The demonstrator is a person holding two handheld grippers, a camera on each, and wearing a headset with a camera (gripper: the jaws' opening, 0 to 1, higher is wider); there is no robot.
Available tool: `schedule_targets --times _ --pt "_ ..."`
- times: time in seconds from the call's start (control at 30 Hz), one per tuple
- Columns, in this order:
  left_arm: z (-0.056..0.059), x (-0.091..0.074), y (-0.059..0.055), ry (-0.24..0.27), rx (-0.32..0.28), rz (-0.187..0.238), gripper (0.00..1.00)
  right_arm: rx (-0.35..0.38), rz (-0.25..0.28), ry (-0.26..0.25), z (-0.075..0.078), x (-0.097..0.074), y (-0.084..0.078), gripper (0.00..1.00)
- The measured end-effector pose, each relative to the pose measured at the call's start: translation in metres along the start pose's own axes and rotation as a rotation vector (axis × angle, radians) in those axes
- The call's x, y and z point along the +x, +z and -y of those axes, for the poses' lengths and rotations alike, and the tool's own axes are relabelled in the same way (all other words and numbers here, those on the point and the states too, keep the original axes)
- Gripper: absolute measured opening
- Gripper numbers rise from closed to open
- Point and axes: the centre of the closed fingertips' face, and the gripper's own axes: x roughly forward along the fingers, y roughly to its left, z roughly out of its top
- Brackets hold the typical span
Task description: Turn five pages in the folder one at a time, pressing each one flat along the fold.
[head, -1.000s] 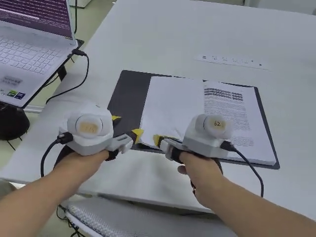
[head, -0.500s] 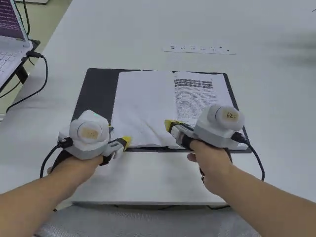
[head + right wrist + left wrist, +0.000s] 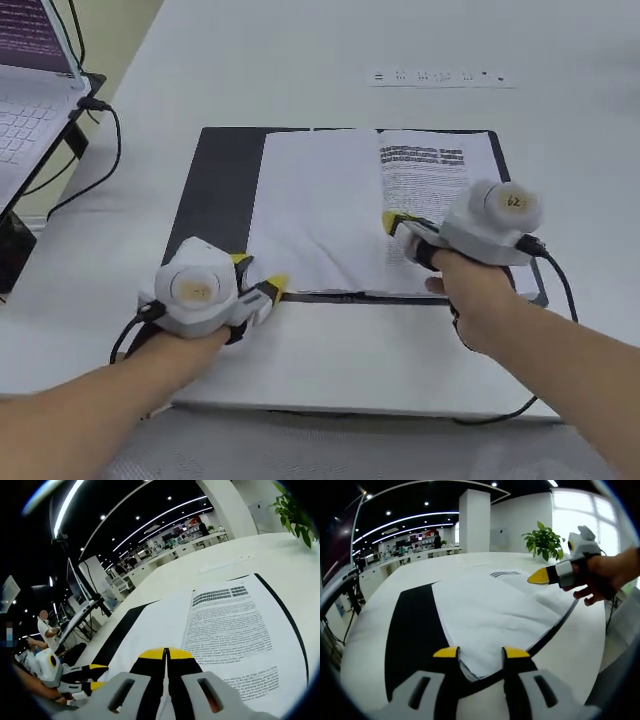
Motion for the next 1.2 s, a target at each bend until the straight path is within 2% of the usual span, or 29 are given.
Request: schedule_targets --times 0.13,0.43,0.53,1.2 --pt "-0.001 0.001 -0.002 0.004 -0.007 0.005 0.32 -0.016 -0.006 0.01 0.009 0.015 0.004 0.0" --pt "-0.002 0.0 0.0 0.014 -0.014 0.028 0.31 -0.024 -0.035 0.032 0.011 0.041 0.004 0.0" --pt "-0.001 0.0 0.0 0.013 -0.008 0.028 0.31 -0.009 -0.013 0.035 0.012 0.046 0.01 0.0" --pt "0.0 0.002 0.0 0.012 -0.01 0.033 0.31 0.013 0.038 0.016 0.021 0.08 0.041 0.0"
